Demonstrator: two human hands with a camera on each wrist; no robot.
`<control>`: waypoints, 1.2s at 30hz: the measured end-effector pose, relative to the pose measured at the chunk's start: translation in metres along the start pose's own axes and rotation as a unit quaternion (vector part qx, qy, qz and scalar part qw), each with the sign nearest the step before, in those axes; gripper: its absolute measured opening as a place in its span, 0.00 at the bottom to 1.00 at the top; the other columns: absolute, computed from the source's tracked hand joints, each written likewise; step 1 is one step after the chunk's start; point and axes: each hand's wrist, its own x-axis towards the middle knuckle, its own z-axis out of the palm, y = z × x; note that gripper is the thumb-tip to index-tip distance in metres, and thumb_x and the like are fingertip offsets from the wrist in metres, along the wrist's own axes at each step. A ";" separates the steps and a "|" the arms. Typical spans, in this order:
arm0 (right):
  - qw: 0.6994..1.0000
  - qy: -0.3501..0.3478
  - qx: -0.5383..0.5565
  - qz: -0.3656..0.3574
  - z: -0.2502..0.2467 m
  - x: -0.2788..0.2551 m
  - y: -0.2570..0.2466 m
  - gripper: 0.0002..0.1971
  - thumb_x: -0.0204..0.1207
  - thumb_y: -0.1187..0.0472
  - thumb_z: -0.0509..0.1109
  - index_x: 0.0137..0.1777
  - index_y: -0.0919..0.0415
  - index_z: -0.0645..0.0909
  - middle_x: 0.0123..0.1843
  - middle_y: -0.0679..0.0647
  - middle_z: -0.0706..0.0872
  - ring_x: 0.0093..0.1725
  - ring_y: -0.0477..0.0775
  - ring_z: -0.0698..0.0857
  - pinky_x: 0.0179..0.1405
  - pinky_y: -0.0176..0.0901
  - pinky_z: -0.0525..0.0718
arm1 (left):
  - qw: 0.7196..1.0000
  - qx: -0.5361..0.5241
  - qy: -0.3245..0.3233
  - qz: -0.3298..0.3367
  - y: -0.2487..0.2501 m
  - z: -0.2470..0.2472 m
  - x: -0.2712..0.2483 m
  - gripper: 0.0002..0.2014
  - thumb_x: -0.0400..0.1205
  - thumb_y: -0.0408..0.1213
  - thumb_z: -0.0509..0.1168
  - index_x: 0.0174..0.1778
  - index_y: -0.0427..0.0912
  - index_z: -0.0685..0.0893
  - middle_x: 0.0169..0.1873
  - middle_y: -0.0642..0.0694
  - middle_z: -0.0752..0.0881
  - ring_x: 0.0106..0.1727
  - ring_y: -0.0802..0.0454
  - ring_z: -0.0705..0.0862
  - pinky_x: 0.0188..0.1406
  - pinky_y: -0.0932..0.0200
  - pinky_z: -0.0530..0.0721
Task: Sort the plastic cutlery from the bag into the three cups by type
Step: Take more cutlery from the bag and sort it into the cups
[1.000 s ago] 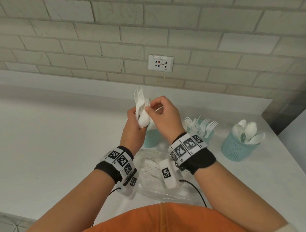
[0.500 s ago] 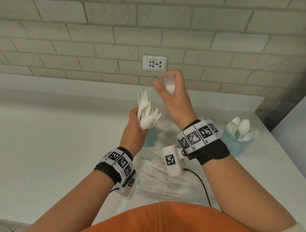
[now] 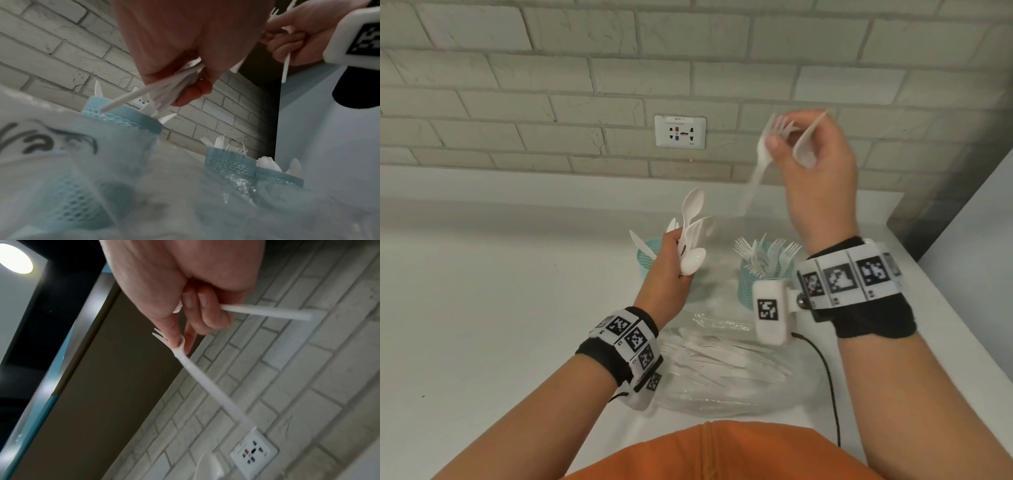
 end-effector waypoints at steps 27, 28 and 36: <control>0.976 -0.035 -0.160 0.146 -0.032 -0.022 0.084 0.16 0.86 0.51 0.52 0.61 0.45 0.82 0.55 0.50 0.67 0.59 0.50 0.66 0.64 0.35 0.58 | 0.943 -0.304 -0.088 -0.098 0.031 0.027 0.015 0.12 0.85 0.47 0.59 0.61 0.46 0.77 0.24 0.56 0.69 0.25 0.59 0.66 0.22 0.67 0.66; 0.977 -0.037 -0.152 0.145 -0.031 -0.022 0.087 0.16 0.86 0.50 0.53 0.62 0.44 0.82 0.55 0.51 0.67 0.59 0.50 0.67 0.65 0.36 0.59 | 0.938 -0.317 -0.096 -0.100 0.031 0.027 0.015 0.13 0.86 0.47 0.57 0.62 0.45 0.77 0.25 0.55 0.68 0.25 0.59 0.65 0.22 0.67 0.66; 0.918 -0.170 -0.252 0.254 -0.028 -0.042 0.124 0.18 0.82 0.54 0.61 0.71 0.52 0.76 0.63 0.60 0.76 0.66 0.61 0.74 0.67 0.46 0.67 | 0.914 -0.364 -0.146 -0.102 0.033 0.026 0.012 0.17 0.87 0.49 0.53 0.60 0.46 0.82 0.26 0.51 0.68 0.24 0.58 0.62 0.20 0.67 0.64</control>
